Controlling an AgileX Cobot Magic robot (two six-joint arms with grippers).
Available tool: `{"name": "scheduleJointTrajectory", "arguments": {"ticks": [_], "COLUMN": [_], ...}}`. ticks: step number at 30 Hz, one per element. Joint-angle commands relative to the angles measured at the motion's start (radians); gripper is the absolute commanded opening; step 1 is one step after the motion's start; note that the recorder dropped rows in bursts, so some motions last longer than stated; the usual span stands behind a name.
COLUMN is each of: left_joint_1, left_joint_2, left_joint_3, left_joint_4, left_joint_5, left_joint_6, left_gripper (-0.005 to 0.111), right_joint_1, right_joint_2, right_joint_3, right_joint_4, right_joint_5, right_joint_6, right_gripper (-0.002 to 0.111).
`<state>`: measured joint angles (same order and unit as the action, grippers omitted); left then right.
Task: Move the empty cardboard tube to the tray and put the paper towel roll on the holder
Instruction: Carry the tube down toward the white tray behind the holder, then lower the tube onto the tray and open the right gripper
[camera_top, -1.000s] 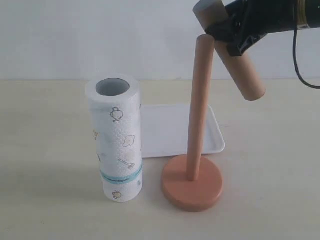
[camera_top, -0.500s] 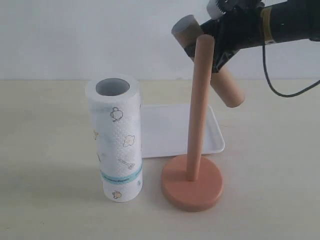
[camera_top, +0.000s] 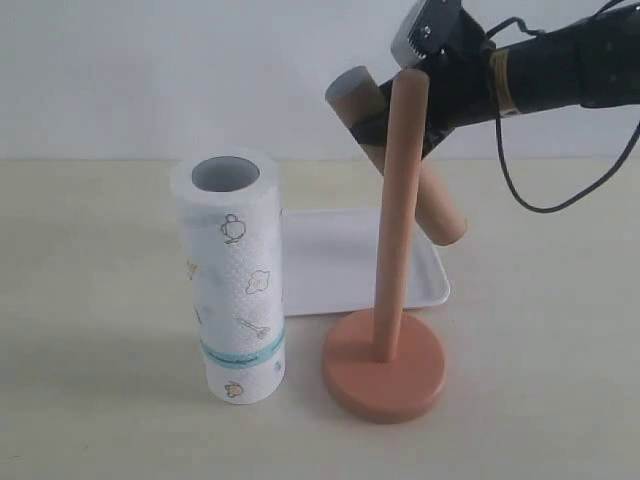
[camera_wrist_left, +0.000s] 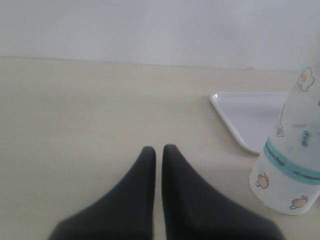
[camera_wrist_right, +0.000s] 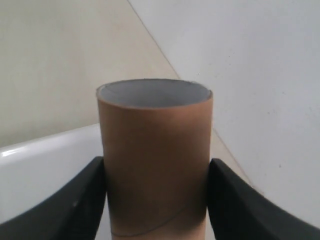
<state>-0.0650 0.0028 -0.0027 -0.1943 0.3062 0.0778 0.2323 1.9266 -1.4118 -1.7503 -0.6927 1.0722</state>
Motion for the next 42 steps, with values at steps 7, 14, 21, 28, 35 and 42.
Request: {"name": "scheduleJointTrajectory", "arguments": {"ticks": [7,14,21,28,35,42], "left_joint_1": [0.003,0.003,0.003,0.003,0.003,0.003], "left_joint_2": [-0.003,-0.003,-0.003,-0.003,-0.003,-0.003], "left_joint_3": [0.003,0.003,0.003,0.003,0.003,0.003], "left_joint_4": [-0.004,-0.004,-0.004,-0.004,-0.004,-0.004], "left_joint_5": [-0.001,-0.001,-0.001,0.001,0.001,0.001], "left_joint_6": [0.001,0.001,0.001,0.001,0.001,0.001], "left_gripper": [0.004,0.004,0.004,0.004,0.004,0.004], "right_joint_1": [0.070,0.097,0.128,0.151,0.151,0.151], "right_joint_2": [0.028,0.029,0.029,0.040,0.040,0.040], "right_joint_3": [-0.007,-0.007,-0.007,-0.007,-0.007,-0.007], "right_joint_4": [0.006,0.006,0.006,0.006,0.006,0.006], "right_joint_5": [0.090,0.139,0.172,0.206,0.206,0.213], "right_joint_6": [-0.028,-0.035,-0.028,-0.027,-0.025,-0.005], "right_gripper": [0.000,0.000,0.000,0.000,0.000,0.000]}}
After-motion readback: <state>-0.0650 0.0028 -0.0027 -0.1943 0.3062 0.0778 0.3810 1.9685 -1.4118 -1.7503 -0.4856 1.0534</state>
